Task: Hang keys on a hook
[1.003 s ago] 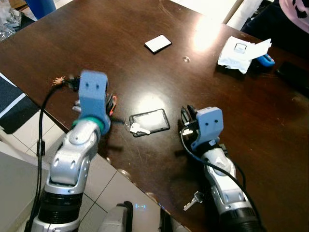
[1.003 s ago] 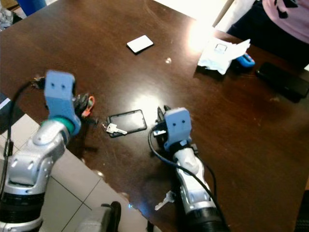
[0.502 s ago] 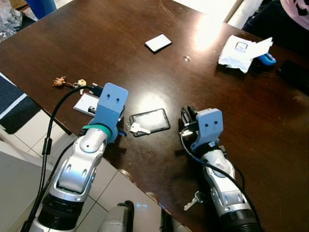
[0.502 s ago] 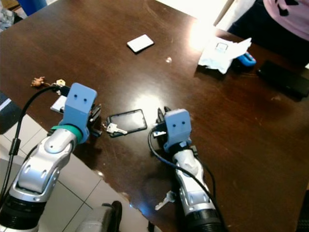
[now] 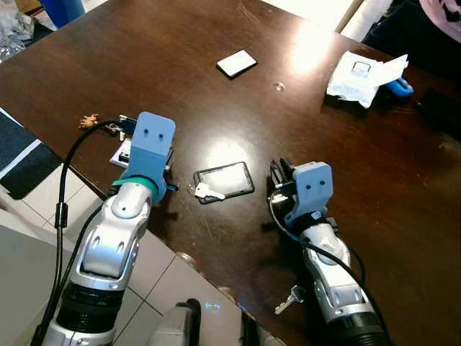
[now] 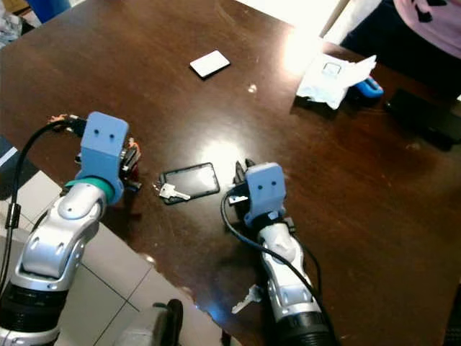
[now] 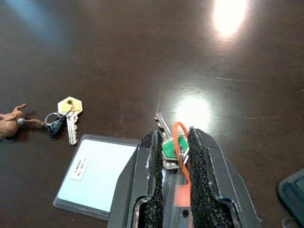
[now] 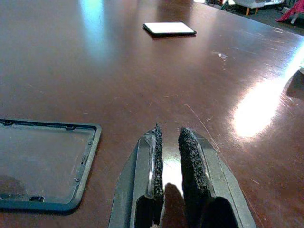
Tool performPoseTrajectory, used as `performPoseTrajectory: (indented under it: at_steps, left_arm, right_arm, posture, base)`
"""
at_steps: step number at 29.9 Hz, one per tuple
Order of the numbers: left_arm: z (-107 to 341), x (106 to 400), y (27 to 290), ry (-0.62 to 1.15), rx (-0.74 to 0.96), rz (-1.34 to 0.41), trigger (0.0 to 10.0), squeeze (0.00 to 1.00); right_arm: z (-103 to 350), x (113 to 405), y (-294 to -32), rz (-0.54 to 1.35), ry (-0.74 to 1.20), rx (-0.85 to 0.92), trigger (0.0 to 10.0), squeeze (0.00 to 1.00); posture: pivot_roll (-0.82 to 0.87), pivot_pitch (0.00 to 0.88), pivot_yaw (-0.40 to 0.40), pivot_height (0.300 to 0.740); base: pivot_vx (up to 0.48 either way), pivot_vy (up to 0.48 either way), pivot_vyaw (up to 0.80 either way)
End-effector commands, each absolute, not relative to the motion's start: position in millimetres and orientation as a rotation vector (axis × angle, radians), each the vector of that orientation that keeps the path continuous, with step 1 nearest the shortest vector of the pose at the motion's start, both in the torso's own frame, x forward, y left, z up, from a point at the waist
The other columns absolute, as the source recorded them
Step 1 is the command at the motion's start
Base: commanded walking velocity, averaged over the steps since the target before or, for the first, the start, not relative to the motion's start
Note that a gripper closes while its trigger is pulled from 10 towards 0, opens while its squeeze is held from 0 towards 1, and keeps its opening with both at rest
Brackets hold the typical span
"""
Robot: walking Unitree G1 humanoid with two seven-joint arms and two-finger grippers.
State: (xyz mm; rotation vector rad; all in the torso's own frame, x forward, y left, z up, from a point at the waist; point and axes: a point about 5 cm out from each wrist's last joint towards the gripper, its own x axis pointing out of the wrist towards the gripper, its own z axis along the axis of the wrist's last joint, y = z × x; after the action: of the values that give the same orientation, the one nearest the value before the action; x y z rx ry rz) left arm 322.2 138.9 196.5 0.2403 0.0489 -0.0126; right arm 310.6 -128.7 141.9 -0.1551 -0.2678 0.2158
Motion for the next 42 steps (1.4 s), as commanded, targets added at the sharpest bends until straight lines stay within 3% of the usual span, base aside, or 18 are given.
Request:
performPoseTrajectory:
  at_steps: [1,13,14,15,16,19,20,22,23,35,36,37,39,40,41,42]
  left_arm:
    - [185,322,141,0.113,0.246,-0.023,10.0,0.00]
    - [171,323,138,0.214,0.131,-0.004,10.0,0.00]
    - [170,325,138,0.216,0.126,0.005,10.0,0.09]
    - [170,326,138,0.216,0.125,0.011,10.0,0.09]
    - [170,327,138,0.217,0.123,0.025,10.0,1.00]
    - [168,329,140,0.223,0.122,0.059,10.0,1.00]
    - [168,330,141,0.226,0.118,0.072,10.0,0.42]
    - [168,330,142,0.227,0.115,0.080,10.0,0.42]
    - [168,330,142,0.227,0.114,0.090,10.0,0.00]
    - [178,333,145,0.176,0.094,0.159,10.0,0.00]
    - [178,334,144,0.177,0.091,0.159,9.5,0.00]
    - [177,335,142,0.180,0.089,0.156,7.4,0.00]
    - [177,335,142,0.180,0.089,0.156,7.4,0.00]
    - [176,335,140,0.183,0.089,0.154,6.2,0.00]
    - [174,336,138,0.188,0.093,0.149,3.7,0.00]
    - [174,336,138,0.188,0.093,0.149,3.7,0.00]
  right_arm:
    - [135,308,-127,0.222,-0.244,-0.161,10.0,0.00]
    - [134,307,-128,0.221,-0.242,-0.165,10.0,0.00]
    - [134,307,-128,0.221,-0.242,-0.165,10.0,0.00]
    - [134,307,-128,0.221,-0.242,-0.165,10.0,0.00]
    - [134,307,-127,0.222,-0.242,-0.164,10.0,0.00]
    - [134,307,-127,0.223,-0.243,-0.163,10.0,0.00]
    - [134,307,-127,0.223,-0.243,-0.163,10.0,0.00]
    - [134,307,-127,0.223,-0.242,-0.163,10.0,0.00]
    - [134,307,-127,0.223,-0.242,-0.163,10.0,0.00]
    - [133,306,-126,0.222,-0.238,-0.160,10.0,0.00]
    - [133,306,-126,0.222,-0.237,-0.160,10.0,0.00]
    - [133,306,-126,0.223,-0.238,-0.159,10.0,0.00]
    - [133,306,-126,0.223,-0.238,-0.159,10.0,0.00]
    - [133,307,-126,0.224,-0.238,-0.159,10.0,0.00]
    - [133,307,-125,0.224,-0.238,-0.159,10.0,0.00]
    - [133,307,-125,0.224,-0.238,-0.159,10.0,0.00]
  posture:
    - [0.05,0.238,0.116,0.740]
    - [0.05,0.237,0.117,0.740]
    - [0.05,0.237,0.117,0.740]
    - [0.05,0.237,0.117,0.740]
    - [0.05,0.239,0.115,0.740]
    - [0.05,0.239,0.115,0.740]
    - [0.05,0.241,0.117,0.740]
    - [0.05,0.241,0.117,0.740]
    - [0.05,0.243,0.117,0.740]
    - [0.05,0.248,0.119,0.740]
    - [0.05,0.248,0.119,0.740]
    - [0.05,0.248,0.119,0.740]
    - [0.05,0.248,0.119,0.740]
    - [0.05,0.251,0.119,0.740]
    - [0.05,0.251,0.119,0.740]
    - [0.05,0.251,0.119,0.740]
  base:
    - [0.000,0.000,0.00]
    - [0.000,0.000,0.00]
    - [0.000,0.000,0.00]
    - [0.000,0.000,0.00]
    - [0.000,0.000,0.00]
    - [0.000,0.000,0.00]
    - [0.000,0.000,0.00]
    - [0.000,0.000,0.00]
    - [0.000,0.000,0.00]
    - [0.000,0.000,0.00]
    - [0.000,0.000,0.00]
    - [0.000,0.000,0.00]
    - [0.000,0.000,0.00]
    - [0.000,0.000,0.00]
    - [0.000,0.000,0.00]
    - [0.000,0.000,0.00]
